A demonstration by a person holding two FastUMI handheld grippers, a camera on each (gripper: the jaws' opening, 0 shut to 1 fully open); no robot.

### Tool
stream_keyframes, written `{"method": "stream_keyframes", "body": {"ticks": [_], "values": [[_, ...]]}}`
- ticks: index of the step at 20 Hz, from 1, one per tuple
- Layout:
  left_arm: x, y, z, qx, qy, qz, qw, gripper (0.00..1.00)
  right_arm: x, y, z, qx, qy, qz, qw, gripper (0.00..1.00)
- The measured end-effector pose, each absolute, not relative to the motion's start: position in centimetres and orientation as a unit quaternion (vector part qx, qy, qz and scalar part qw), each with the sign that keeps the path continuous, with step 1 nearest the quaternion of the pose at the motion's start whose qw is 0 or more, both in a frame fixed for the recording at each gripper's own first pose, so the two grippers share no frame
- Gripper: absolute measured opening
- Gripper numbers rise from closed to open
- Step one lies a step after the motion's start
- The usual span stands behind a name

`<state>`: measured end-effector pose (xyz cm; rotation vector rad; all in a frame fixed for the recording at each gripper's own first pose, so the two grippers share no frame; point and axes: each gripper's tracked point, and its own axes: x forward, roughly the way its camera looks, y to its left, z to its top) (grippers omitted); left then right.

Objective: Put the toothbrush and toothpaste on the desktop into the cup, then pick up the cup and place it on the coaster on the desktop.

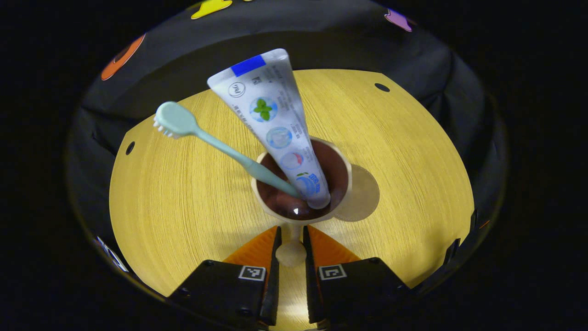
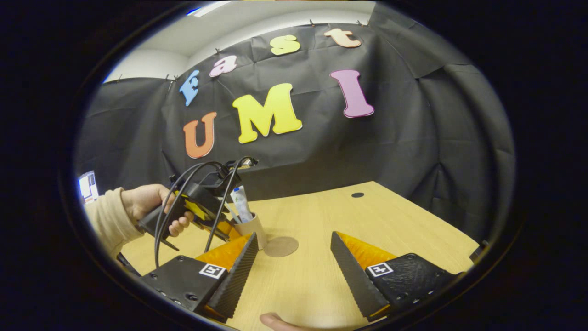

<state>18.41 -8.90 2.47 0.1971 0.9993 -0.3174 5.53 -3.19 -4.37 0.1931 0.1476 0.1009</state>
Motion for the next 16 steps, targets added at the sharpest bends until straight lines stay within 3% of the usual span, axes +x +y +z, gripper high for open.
{"method": "stream_keyframes", "body": {"ticks": [5,6,12,16], "values": [[19.7,-10.0,5.7,0.075,0.441,-0.152,0.881,0.2,5.5,-3.2,-4.2,0.088,0.07,0.05,0.992,0.96],[17.5,-10.1,5.6,0.078,0.433,-0.151,0.885,0.18,5.5,-3.3,-4.3,0.088,0.069,0.05,0.992,0.95],[20.7,-10.6,7.9,0.105,0.37,-0.183,0.905,0.18,5.6,-3.7,-4.3,0.092,0.069,0.045,0.992,0.96],[21.0,-10.8,8.7,0.103,0.365,-0.19,0.906,0.18,5.6,-3.9,-4.5,0.093,0.07,0.043,0.992,0.96]]}}
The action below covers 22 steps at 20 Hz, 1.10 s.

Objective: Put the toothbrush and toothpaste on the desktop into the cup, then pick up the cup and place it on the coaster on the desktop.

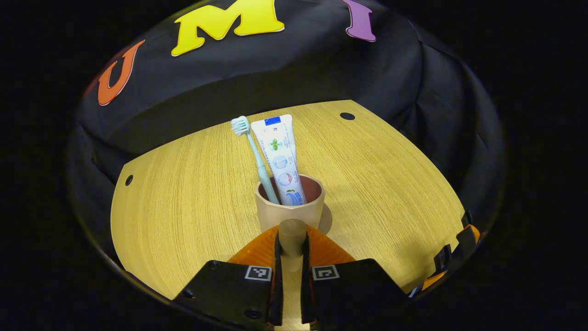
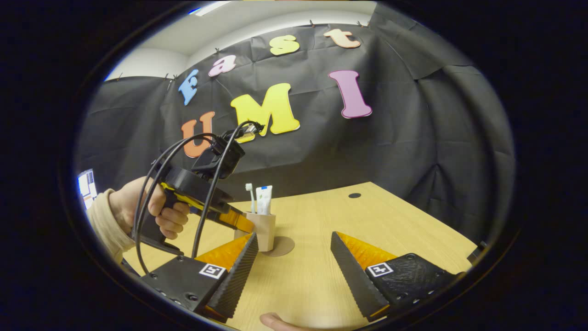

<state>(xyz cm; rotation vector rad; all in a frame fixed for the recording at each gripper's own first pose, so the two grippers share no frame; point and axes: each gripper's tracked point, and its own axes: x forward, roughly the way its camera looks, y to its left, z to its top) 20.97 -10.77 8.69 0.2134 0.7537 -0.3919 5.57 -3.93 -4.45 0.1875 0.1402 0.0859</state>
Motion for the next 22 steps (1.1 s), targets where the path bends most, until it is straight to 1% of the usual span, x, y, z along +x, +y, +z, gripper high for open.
{"method": "stream_keyframes", "body": {"ticks": [3,6,9,10,11,12,13,14,16,17,18,19,20,21,22], "values": [[20.5,-12.5,8.1,0.099,0.362,-0.196,0.906,0.18,5.6,-4.1,-4.6,0.094,0.072,0.041,0.992,0.95],[19.1,-14.4,4.9,0.059,0.408,-0.214,0.886,0.18,5.6,-4.3,-4.8,0.098,0.073,0.039,0.992,0.95],[20.3,-14.2,4.5,0.06,0.393,-0.191,0.898,0.19,5.6,-4.6,-5.0,0.091,0.074,0.035,0.992,0.95],[20.2,-14.3,4.7,0.051,0.387,-0.189,0.901,0.23,5.6,-4.6,-5.0,0.091,0.074,0.035,0.992,0.95],[19.9,-13.9,4.6,0.045,0.381,-0.182,0.905,0.25,5.6,-4.6,-5.0,0.089,0.074,0.035,0.993,0.95],[19.7,-13.4,4.8,0.041,0.376,-0.174,0.909,0.37,5.5,-4.6,-5.0,0.088,0.074,0.035,0.993,0.95],[19.3,-12.5,4.8,0.042,0.369,-0.163,0.914,0.45,5.6,-4.6,-4.9,0.087,0.073,0.036,0.993,0.95],[19.0,-11.7,5.0,0.035,0.36,-0.157,0.919,0.65,5.6,-4.5,-4.8,0.087,0.072,0.035,0.993,0.95],[17.4,-11.4,5.9,0.007,0.333,-0.171,0.927,0.76,5.6,-4.2,-4.8,0.088,0.073,0.035,0.993,0.96],[16.6,-11.0,6.8,-0.006,0.308,-0.18,0.934,0.86,5.5,-4.0,-4.9,0.088,0.073,0.035,0.993,0.95],[15.8,-10.6,7.7,-0.013,0.287,-0.191,0.939,0.86,5.5,-3.8,-4.9,0.086,0.075,0.035,0.993,0.95],[15.2,-9.8,8.8,-0.014,0.264,-0.194,0.945,0.78,5.5,-3.4,-4.9,0.085,0.077,0.037,0.993,0.95],[15.2,-9.0,9.7,-0.015,0.242,-0.189,0.952,0.9,5.4,-2.8,-5.0,0.084,0.08,0.041,0.992,0.95],[15.0,-7.5,10.8,-0.014,0.22,-0.176,0.96,0.84,5.3,-2.2,-5.0,0.08,0.08,0.043,0.993,0.96],[14.4,-6.1,12.1,-0.018,0.2,-0.165,0.966,0.85,5.3,-1.8,-4.8,0.074,0.079,0.043,0.993,0.93]]}}
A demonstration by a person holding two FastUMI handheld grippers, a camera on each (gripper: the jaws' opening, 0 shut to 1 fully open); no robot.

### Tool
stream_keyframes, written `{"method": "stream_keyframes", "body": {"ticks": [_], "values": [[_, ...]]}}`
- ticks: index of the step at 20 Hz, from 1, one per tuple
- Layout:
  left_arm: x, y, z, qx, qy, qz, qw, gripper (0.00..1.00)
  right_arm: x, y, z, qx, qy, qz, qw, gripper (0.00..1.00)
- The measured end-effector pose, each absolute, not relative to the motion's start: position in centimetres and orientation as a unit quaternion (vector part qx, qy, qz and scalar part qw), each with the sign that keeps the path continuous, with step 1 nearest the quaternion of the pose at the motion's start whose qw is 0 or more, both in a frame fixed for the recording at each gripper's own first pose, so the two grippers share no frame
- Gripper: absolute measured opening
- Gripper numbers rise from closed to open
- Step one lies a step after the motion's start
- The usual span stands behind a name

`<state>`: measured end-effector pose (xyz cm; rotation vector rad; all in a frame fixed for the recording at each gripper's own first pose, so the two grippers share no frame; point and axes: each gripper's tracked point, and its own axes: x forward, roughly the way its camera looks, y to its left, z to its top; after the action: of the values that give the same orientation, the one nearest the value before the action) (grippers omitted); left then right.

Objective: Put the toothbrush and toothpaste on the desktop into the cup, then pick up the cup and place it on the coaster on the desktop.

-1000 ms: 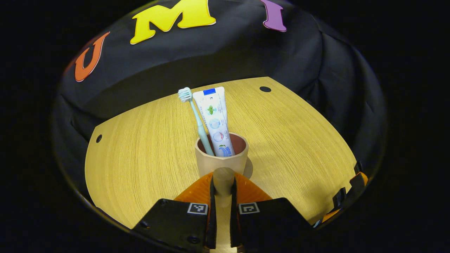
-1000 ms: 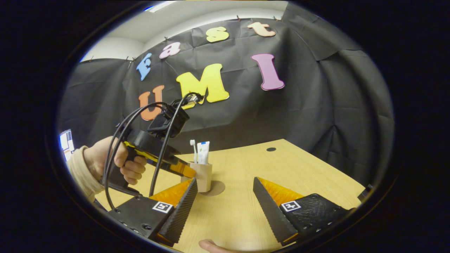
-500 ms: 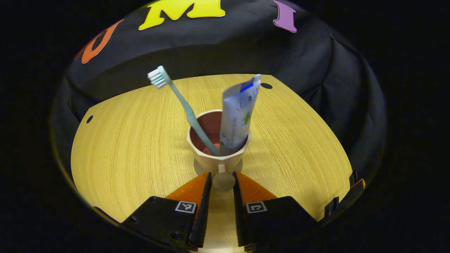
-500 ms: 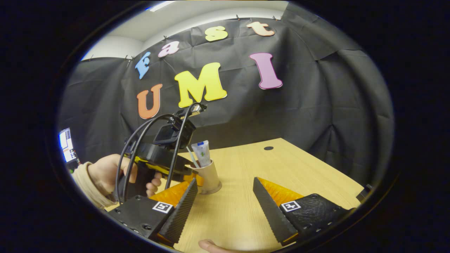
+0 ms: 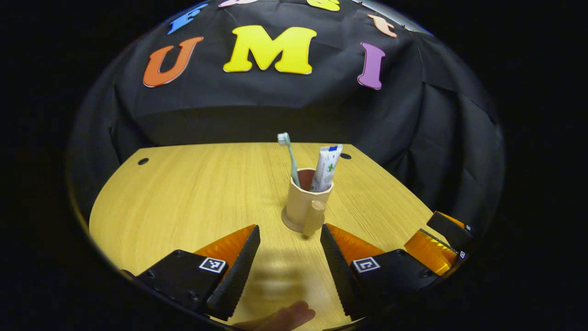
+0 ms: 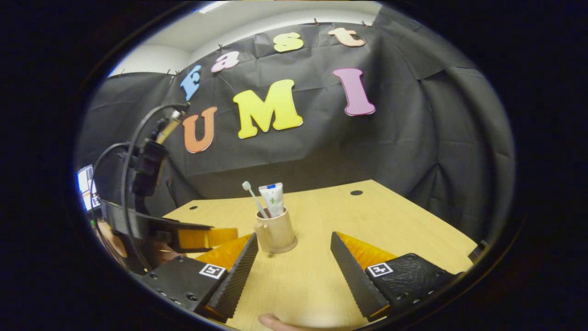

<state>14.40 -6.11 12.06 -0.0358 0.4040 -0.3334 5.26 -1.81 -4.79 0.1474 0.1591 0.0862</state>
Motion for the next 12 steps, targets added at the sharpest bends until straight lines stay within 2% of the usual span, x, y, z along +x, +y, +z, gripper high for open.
{"method": "stream_keyframes", "body": {"ticks": [2,3,7,8,12], "values": [[13.3,-3.3,13.9,-0.024,0.167,-0.14,0.976,0.94,4.9,-0.5,-4.3,0.061,0.076,0.049,0.994,0.95],[12.4,-2.0,14.8,-0.025,0.147,-0.128,0.981,0.95,4.5,0.2,-4.0,0.054,0.075,0.053,0.994,0.95],[10.2,3.5,17.0,-0.019,0.073,-0.079,0.994,0.96,3.4,2.5,-1.8,0.017,0.044,0.057,0.997,0.92],[9.7,4.2,17.4,-0.022,0.054,-0.074,0.996,0.96,2.9,3.0,-1.4,0.008,0.036,0.055,0.998,0.95],[7.2,5.4,18.0,-0.015,-0.004,-0.059,0.998,0.97,1.5,5.3,-0.7,-0.003,0.02,0.065,0.998,0.96]]}}
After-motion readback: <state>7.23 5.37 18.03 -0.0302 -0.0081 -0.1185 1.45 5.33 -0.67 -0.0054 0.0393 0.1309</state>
